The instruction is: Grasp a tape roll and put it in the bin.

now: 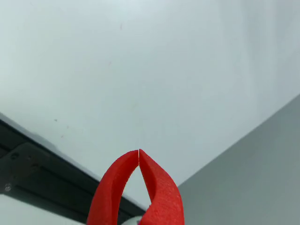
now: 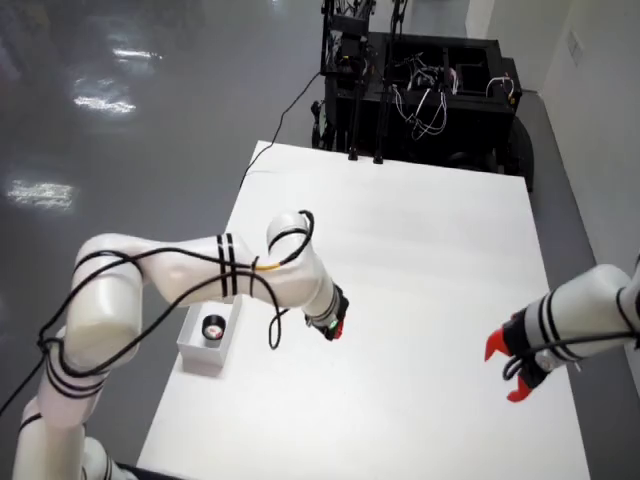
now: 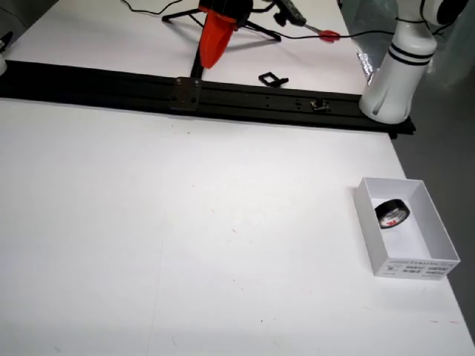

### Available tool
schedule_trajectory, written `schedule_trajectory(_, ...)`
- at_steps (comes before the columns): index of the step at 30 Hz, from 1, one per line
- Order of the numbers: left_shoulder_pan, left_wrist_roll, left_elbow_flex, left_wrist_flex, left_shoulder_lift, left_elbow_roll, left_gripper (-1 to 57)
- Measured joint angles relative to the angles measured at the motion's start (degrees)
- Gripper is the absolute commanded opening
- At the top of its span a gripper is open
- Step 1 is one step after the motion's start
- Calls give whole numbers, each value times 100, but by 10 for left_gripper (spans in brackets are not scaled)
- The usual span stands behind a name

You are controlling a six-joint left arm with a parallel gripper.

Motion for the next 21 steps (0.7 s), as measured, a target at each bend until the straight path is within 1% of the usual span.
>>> schedule_trajectory(11, -468, 349, -209, 11, -176, -259, -4)
schedule_trajectory(21, -599, 564, -273, 56, -242, -341, -3)
